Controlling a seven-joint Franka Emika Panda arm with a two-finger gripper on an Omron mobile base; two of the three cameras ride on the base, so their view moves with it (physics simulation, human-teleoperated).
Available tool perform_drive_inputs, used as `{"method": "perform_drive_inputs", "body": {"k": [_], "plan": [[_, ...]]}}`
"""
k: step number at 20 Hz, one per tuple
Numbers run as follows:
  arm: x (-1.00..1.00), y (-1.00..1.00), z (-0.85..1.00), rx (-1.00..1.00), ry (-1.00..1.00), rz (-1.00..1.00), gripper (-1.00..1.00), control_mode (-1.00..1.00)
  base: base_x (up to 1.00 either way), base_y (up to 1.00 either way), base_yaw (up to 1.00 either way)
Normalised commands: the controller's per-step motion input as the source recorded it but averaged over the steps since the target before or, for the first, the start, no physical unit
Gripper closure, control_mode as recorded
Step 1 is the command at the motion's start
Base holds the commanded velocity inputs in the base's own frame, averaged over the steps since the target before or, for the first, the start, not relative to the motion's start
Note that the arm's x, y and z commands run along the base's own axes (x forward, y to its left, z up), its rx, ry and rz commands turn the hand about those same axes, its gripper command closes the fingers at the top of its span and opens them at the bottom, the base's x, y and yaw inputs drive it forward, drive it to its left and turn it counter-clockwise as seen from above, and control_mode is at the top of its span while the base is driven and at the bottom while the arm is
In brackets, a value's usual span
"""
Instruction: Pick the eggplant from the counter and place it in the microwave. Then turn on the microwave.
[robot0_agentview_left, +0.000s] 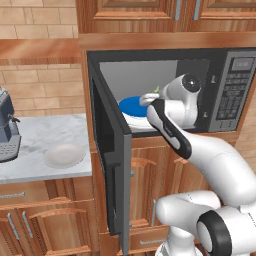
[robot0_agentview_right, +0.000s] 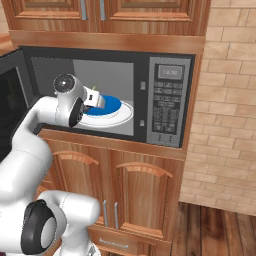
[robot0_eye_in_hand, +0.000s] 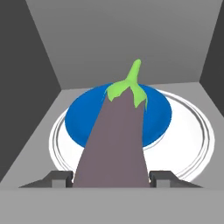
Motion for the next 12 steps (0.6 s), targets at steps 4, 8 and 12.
{"method": "perform_drive_inputs", "body": {"k": [4, 8, 12], "plan": [[0.19, 0.05, -0.16, 0.00, -0.04, 0.01, 1.00, -1.00, 0.00, 0.00, 0.00], [0.21, 0.00, -0.08, 0.00, -0.04, 0.00, 1.00, -1.00, 0.00, 0.00, 0.00], [0.20, 0.00, -0.01, 0.00, -0.04, 0.00, 1.00, -1.00, 0.00, 0.00, 0.00]]}}
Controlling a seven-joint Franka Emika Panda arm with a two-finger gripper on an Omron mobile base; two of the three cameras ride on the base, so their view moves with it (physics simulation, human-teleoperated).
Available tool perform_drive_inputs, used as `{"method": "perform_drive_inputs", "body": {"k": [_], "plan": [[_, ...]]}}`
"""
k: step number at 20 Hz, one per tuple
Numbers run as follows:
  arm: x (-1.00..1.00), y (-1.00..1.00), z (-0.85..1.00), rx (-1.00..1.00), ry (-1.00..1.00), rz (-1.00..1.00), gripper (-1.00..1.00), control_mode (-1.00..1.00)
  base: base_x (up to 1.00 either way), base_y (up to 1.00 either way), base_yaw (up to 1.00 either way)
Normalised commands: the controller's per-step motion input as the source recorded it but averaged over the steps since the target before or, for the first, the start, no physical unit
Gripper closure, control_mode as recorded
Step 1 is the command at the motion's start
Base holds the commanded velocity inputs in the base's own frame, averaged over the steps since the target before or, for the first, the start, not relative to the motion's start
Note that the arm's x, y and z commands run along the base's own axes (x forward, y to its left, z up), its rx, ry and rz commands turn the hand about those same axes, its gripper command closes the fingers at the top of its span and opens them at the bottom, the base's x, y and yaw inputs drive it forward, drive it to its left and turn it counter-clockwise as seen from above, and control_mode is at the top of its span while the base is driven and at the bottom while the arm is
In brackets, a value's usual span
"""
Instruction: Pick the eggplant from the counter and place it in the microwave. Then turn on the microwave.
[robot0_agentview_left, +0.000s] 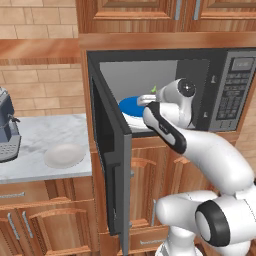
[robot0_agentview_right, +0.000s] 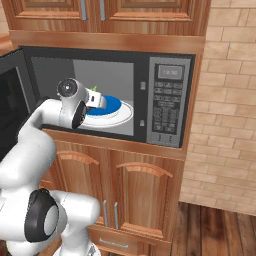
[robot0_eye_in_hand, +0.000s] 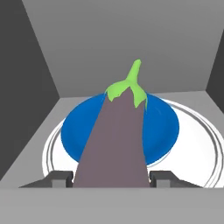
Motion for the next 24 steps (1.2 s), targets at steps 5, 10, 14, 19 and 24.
{"method": "perform_drive_inputs", "body": {"k": [5, 10, 14, 19, 24], "plan": [[0.17, 0.00, -0.03, 0.00, -0.01, 0.00, 1.00, -1.00, 0.00, 0.00, 0.00], [0.16, 0.00, -0.03, 0.00, 0.00, 0.01, 1.00, -1.00, 0.00, 0.00, 0.00], [0.16, 0.00, -0.06, 0.00, 0.00, 0.01, 1.00, -1.00, 0.00, 0.00, 0.00], [0.17, 0.00, -0.08, 0.00, 0.00, 0.02, 1.00, -1.00, 0.00, 0.00, 0.00], [0.15, 0.01, -0.10, 0.00, 0.00, 0.02, 1.00, -1.00, 0.00, 0.00, 0.00]]}}
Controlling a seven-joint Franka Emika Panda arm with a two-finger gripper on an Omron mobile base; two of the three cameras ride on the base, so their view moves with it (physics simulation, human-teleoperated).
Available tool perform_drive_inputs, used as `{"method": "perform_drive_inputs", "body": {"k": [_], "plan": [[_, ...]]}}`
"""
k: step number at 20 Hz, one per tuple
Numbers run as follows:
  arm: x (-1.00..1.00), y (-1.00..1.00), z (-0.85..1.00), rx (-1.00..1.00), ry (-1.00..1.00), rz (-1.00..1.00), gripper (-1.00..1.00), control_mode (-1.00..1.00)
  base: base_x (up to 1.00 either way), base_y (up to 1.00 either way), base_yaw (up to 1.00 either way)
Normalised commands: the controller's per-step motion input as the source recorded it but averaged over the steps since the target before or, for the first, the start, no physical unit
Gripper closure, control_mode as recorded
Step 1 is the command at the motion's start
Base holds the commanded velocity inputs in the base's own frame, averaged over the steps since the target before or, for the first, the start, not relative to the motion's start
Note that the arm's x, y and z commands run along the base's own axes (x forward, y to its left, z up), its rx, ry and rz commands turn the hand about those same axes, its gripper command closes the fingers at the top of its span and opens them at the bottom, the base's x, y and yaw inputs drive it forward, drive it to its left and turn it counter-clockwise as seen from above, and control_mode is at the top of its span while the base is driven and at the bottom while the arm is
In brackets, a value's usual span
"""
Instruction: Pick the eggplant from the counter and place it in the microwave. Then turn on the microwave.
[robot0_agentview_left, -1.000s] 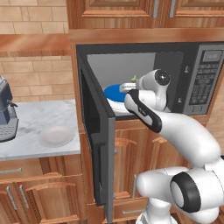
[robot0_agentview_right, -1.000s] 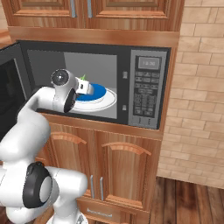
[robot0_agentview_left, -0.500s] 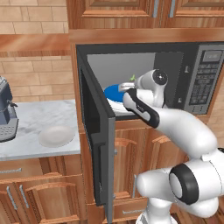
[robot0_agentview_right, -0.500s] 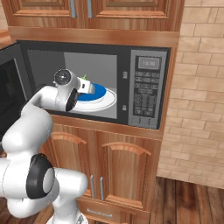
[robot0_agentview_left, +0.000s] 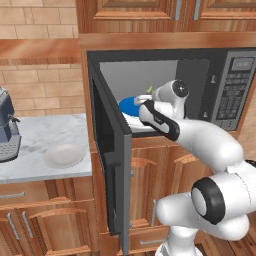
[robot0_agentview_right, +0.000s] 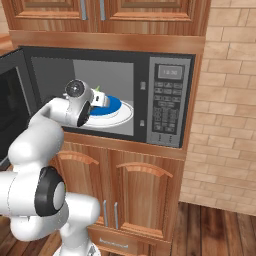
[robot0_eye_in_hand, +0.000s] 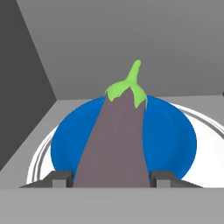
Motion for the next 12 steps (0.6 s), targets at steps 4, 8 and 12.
{"method": "perform_drive_inputs", "body": {"k": [4, 8, 12], "plan": [[0.16, 0.02, -0.11, -0.03, 0.00, 0.01, 1.00, -1.00, 0.00, 0.00, 0.00], [0.18, 0.01, -0.07, -0.03, 0.00, 0.01, 1.00, -1.00, 0.00, 0.00, 0.00], [0.17, 0.01, -0.07, -0.05, 0.01, 0.02, 1.00, -1.00, 0.00, 0.00, 0.00]]}}
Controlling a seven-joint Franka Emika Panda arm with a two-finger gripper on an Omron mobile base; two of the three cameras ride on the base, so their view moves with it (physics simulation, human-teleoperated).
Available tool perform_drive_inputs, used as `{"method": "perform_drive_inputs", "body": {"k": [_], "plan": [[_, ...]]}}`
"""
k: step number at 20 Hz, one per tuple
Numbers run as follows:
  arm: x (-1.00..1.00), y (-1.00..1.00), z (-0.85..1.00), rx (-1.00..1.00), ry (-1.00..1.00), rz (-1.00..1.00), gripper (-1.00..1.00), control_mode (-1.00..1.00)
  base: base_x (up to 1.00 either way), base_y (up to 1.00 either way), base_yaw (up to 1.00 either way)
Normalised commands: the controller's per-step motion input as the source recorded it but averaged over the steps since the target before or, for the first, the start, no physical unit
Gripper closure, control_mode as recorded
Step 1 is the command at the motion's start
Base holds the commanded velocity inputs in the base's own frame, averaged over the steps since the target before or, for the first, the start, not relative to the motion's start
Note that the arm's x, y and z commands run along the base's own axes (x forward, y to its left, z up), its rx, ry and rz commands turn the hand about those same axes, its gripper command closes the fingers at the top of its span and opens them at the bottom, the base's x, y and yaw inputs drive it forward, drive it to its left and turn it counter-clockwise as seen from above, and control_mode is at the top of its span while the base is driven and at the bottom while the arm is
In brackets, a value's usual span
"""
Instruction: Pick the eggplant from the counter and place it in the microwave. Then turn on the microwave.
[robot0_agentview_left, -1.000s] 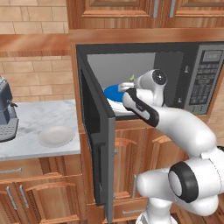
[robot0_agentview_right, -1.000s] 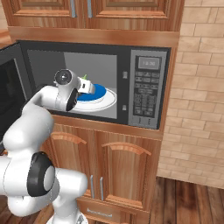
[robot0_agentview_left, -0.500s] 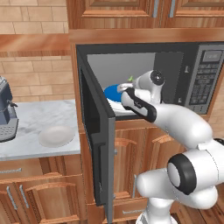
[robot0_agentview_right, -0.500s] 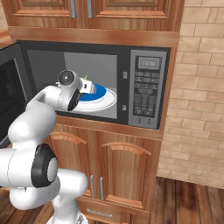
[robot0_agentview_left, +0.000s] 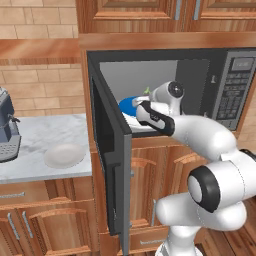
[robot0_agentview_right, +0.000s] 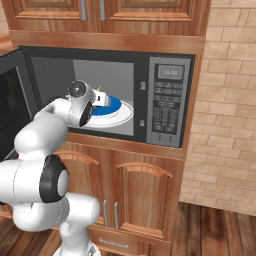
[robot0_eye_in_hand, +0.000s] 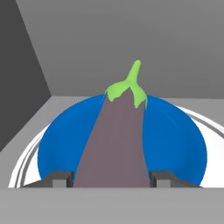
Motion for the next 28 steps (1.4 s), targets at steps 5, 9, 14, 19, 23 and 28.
{"method": "perform_drive_inputs", "body": {"k": [5, 9, 14, 19, 23, 28], "plan": [[0.17, 0.01, -0.05, -0.04, 0.01, 0.03, 1.00, -1.00, 0.00, 0.00, 0.00], [0.13, 0.00, -0.09, -0.05, 0.04, 0.03, 1.00, -1.00, 0.00, 0.00, 0.00], [0.14, 0.00, -0.05, -0.02, 0.01, 0.03, 1.00, -1.00, 0.00, 0.00, 0.00], [0.13, 0.00, -0.05, -0.01, 0.00, 0.04, 1.00, -1.00, 0.00, 0.00, 0.00], [0.10, 0.00, -0.07, 0.00, 0.00, 0.04, 1.00, -1.00, 0.00, 0.00, 0.00], [0.09, 0.00, -0.10, -0.01, 0.00, 0.03, 1.00, -1.00, 0.00, 0.00, 0.00]]}}
